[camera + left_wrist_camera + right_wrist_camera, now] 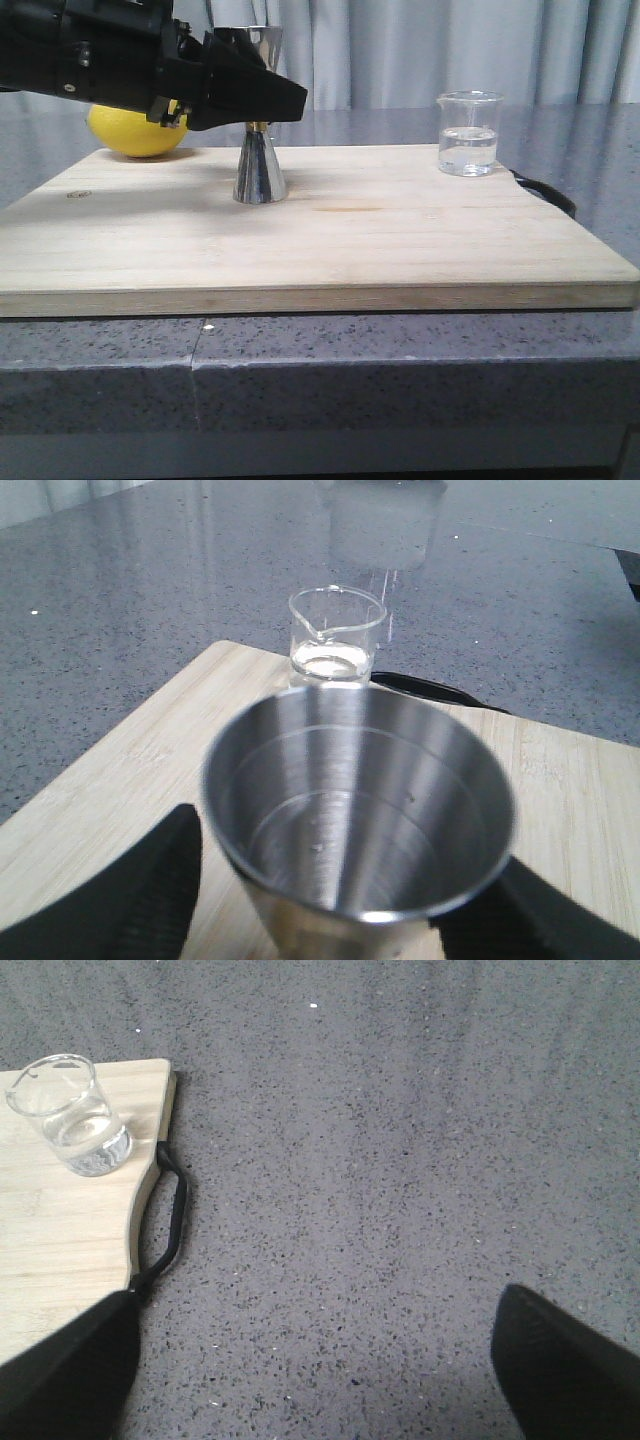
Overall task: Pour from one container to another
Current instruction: 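Grasp the steel jigger's lower cup with the left gripper, then reach the right gripper to the glass beaker and grasp it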
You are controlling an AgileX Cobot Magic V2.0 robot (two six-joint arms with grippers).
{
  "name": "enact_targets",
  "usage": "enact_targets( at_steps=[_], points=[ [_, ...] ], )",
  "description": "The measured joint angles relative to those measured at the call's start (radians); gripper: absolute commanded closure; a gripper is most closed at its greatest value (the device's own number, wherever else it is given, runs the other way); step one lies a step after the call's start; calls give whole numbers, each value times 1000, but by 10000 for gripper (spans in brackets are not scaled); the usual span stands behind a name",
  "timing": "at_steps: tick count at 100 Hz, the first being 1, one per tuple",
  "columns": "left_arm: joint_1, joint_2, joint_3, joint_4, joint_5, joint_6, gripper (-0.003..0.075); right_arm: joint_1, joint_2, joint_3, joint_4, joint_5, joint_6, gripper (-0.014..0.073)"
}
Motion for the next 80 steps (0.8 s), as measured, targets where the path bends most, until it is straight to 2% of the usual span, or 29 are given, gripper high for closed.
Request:
enact_targets(
  at_steps=[11, 25, 43, 54, 67, 80],
  points=[
    [0, 0, -2, 0, 0, 0, 452, 0, 0, 0, 0, 0, 0, -52],
    [0, 0, -2, 0, 13, 0, 512, 0, 0, 0, 0, 0, 0, -52],
    [0, 2, -2, 2, 71, 0, 524, 0, 0, 0, 0, -9, 0, -52],
    [0, 2, -2, 3, 97, 0, 524, 8, 2, 0, 57, -54, -31, -52],
    [0, 2, -2, 3, 111, 0, 524, 53, 33, 0, 147, -136, -109, -52],
    [0, 2, -2, 4, 125, 0, 524, 131, 96, 0, 169, -215, -137, -52]
  ],
)
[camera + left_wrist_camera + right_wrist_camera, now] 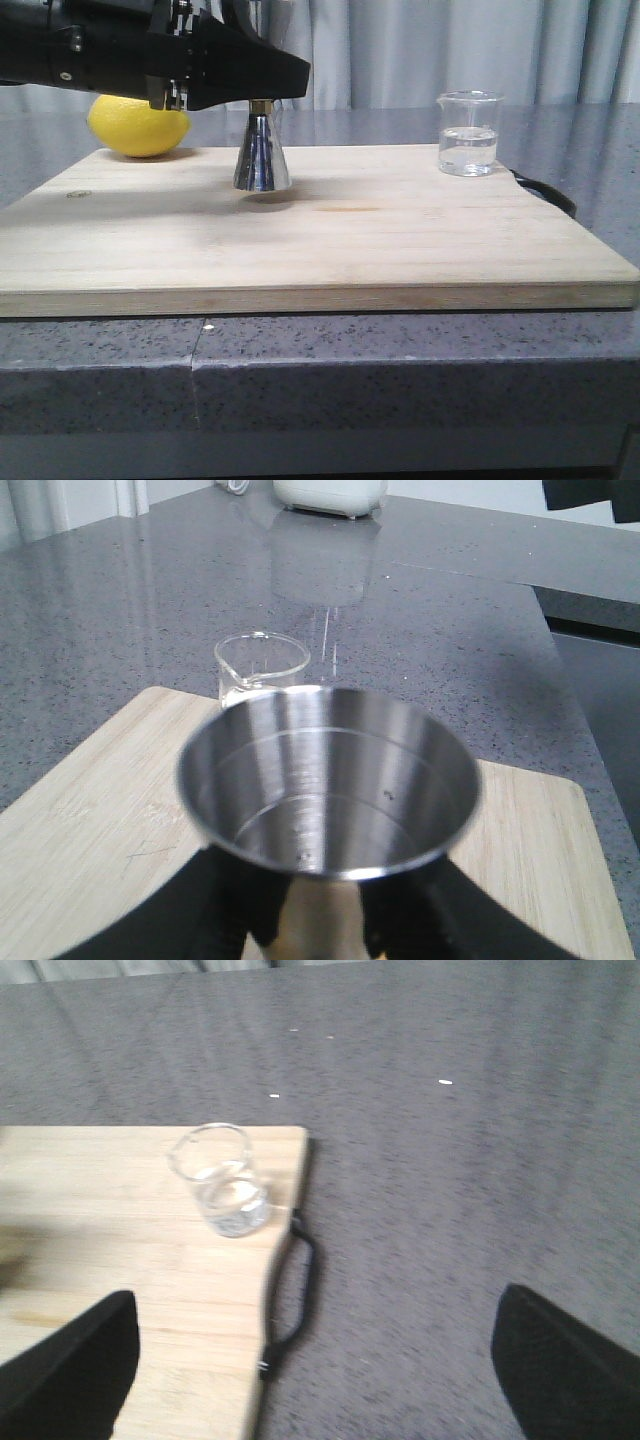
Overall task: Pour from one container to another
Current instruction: 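Reach the right gripper to the glass beaker and grasp it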
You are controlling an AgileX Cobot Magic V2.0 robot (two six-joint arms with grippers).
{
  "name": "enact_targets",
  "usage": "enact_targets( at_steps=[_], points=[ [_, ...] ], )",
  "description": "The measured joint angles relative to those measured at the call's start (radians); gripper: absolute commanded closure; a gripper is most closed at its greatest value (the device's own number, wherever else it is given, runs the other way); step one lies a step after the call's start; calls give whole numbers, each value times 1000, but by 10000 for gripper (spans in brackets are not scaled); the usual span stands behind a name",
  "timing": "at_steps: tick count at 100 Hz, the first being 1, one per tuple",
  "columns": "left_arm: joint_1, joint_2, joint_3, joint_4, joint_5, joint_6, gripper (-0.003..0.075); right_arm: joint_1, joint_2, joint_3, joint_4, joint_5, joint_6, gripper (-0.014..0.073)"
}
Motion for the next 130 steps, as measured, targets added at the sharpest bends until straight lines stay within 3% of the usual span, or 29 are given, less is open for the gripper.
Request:
enact_targets(
  at_steps=[31, 49, 71, 90, 113, 130],
  points=[
    [0, 0, 0, 2, 3, 0, 533, 203, 237, 0, 6, -215, -8, -52],
    [0, 0, 0, 2, 3, 0, 533, 265, 361, 37, 6, -436, -8, -52],
    [0, 0, 0, 2, 3, 0, 533, 283, 500, 159, 8, -805, -10, -52],
    [0, 0, 0, 2, 3, 0, 533, 285, 639, 171, 10, -1030, -10, -52],
    [0, 0, 0, 2, 3, 0, 533, 280, 759, 171, 12, -1223, -10, -51],
    [0, 0, 0, 2, 3, 0, 533, 252, 816, 142, 6, -1254, -10, -51]
  ],
)
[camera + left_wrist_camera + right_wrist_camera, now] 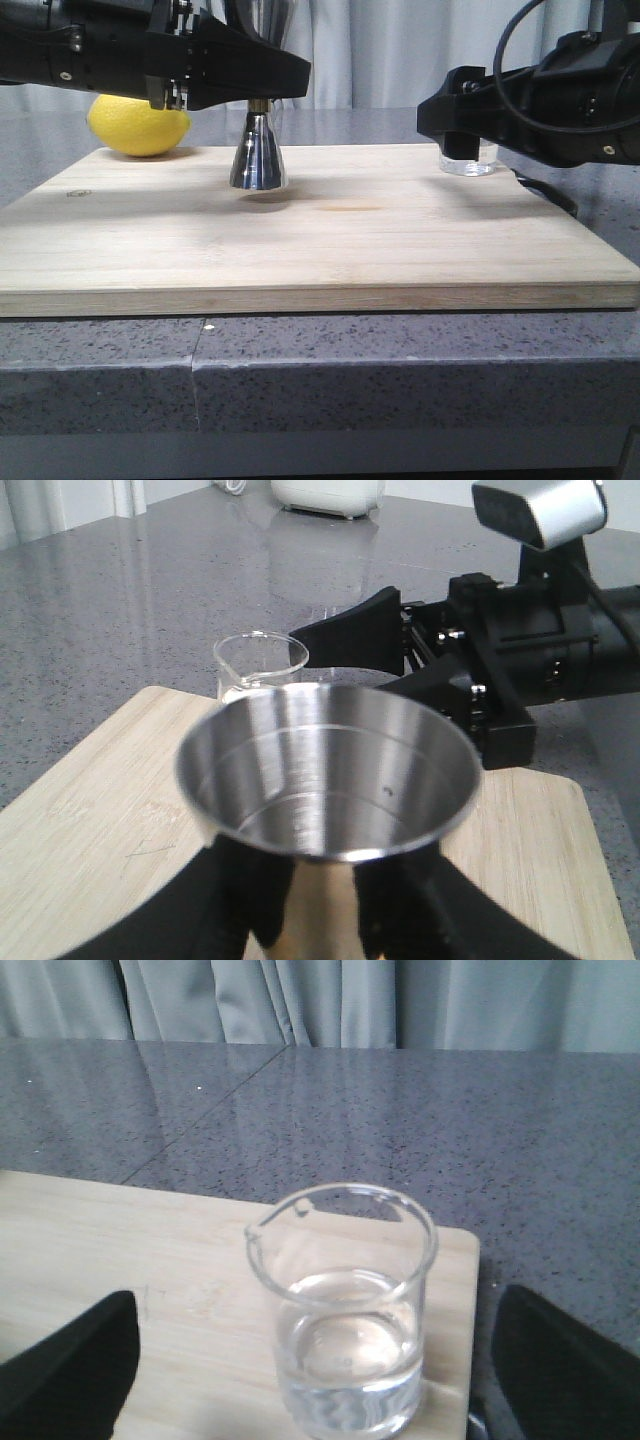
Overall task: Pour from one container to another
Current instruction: 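Reach the right gripper to the glass beaker and grasp it, then lift the beaker with the right gripper over the jigger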
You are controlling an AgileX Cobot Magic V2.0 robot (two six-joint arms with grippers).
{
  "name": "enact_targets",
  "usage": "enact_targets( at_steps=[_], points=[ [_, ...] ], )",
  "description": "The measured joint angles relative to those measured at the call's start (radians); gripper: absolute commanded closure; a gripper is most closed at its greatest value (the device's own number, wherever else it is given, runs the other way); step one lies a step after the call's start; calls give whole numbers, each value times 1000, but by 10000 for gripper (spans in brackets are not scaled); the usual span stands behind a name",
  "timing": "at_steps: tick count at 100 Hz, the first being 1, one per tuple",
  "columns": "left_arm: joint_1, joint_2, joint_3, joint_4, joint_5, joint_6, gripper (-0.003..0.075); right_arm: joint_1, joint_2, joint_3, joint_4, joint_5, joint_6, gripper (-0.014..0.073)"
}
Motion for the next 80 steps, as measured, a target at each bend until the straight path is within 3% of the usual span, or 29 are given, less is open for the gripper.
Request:
enact_targets(
  at_steps=[15, 56, 80],
  points=[
    [0, 0, 0, 0, 0, 0, 533, -19, 44, -42, -14, -2, 0, -23],
    [0, 0, 0, 0, 0, 0, 533, -23, 99, -74, -88, 9, -2, 255],
    [0, 0, 0, 0, 0, 0, 533, -23, 99, -74, -90, 9, -2, 272]
  ],
)
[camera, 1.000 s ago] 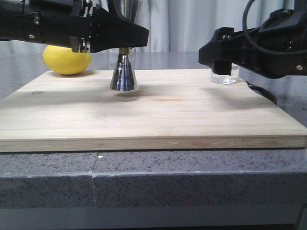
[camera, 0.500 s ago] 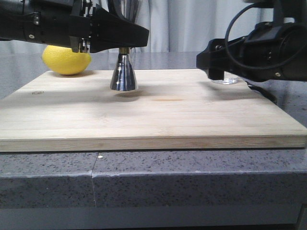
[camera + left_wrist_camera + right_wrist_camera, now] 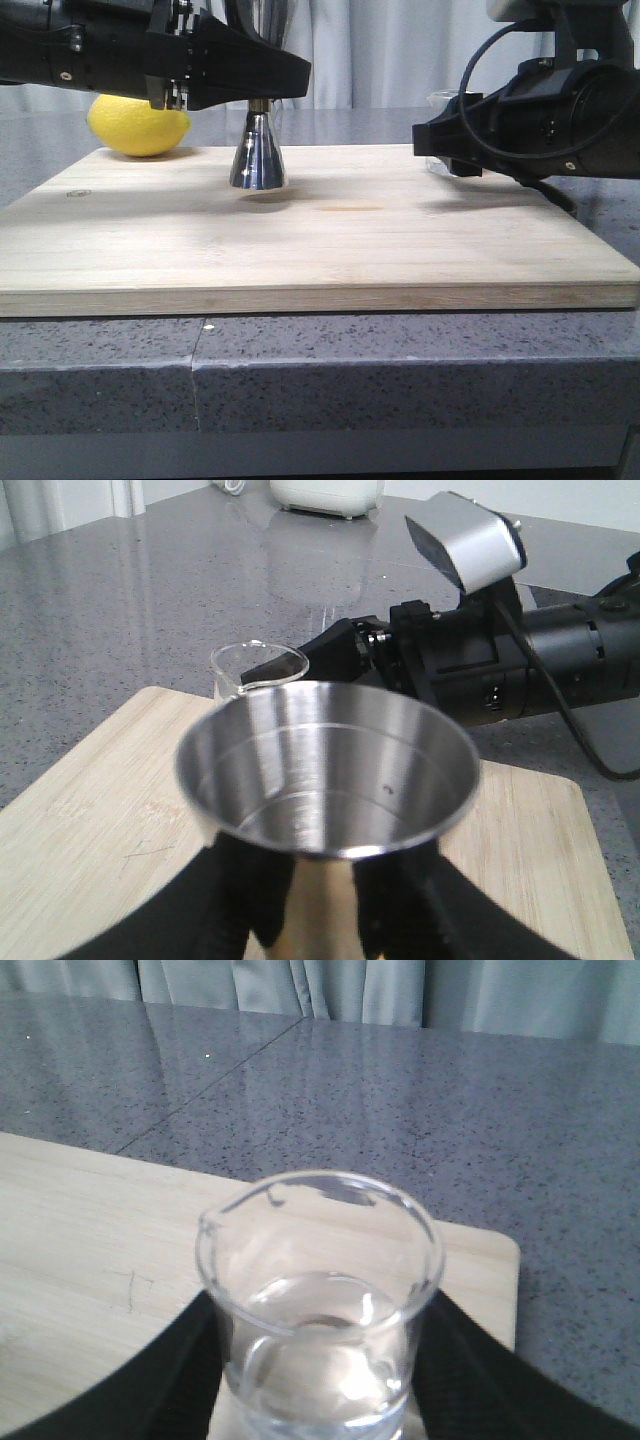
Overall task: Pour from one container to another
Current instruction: 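Lift the beaker with the right gripper over the jigger, then tilt the beaker with the right gripper, pouring liquid into the jigger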
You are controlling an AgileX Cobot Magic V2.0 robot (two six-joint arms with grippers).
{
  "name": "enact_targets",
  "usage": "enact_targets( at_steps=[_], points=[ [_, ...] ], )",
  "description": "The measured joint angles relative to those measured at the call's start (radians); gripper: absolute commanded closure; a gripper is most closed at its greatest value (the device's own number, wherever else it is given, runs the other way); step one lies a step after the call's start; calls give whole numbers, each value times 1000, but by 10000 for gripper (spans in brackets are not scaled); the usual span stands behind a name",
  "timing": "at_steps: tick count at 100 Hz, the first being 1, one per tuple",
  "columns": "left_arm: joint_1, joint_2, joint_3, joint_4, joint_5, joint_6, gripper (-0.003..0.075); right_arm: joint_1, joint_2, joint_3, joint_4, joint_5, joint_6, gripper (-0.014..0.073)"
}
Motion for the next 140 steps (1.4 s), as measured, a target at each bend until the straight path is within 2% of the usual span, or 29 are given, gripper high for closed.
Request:
enact_targets(
  at_steps=[12, 31, 56, 85, 117, 140],
  points=[
    [0, 0, 0, 0, 0, 0, 533, 0, -22, 0, -2, 42, 0, 272],
    [0, 0, 0, 0, 0, 0, 533, 0, -137, -12, -32, 214, 0, 272],
    [0, 0, 0, 0, 0, 0, 533, 0, -297, -120, -52, 559, 0, 272],
    [0, 0, 0, 0, 0, 0, 533, 33, -347, -372, -85, 1022, 0, 273],
    [0, 0, 0, 0, 0, 0, 533, 187, -347, -558, -171, 1220, -153, 273],
    [0, 0, 0, 0, 0, 0, 533, 276, -308, -652, -325, 1327, -212, 273]
  ],
)
